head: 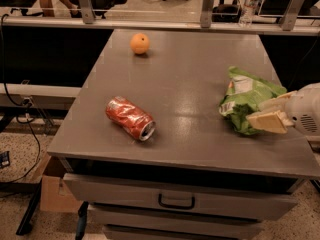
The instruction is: Pick green rice chip bag
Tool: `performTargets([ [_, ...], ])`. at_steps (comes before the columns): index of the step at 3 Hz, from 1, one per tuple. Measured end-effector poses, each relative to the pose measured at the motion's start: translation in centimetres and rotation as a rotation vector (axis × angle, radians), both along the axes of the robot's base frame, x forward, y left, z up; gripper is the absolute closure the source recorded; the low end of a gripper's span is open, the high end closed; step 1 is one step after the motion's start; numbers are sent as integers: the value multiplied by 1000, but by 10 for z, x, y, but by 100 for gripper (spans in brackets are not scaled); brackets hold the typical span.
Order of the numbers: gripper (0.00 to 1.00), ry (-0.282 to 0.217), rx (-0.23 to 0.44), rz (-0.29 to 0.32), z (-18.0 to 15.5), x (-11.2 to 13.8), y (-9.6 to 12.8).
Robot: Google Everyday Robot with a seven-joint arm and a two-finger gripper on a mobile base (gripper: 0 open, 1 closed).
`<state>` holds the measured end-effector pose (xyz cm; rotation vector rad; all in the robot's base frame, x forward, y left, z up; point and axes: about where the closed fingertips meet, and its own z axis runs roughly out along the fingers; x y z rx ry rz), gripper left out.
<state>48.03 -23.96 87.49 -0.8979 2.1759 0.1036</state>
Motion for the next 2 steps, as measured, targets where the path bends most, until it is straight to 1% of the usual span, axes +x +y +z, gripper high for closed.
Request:
performTargets([
  [1, 90, 7, -11, -12, 3, 8, 0],
  [2, 100, -11, 8, -35, 13, 17, -1],
])
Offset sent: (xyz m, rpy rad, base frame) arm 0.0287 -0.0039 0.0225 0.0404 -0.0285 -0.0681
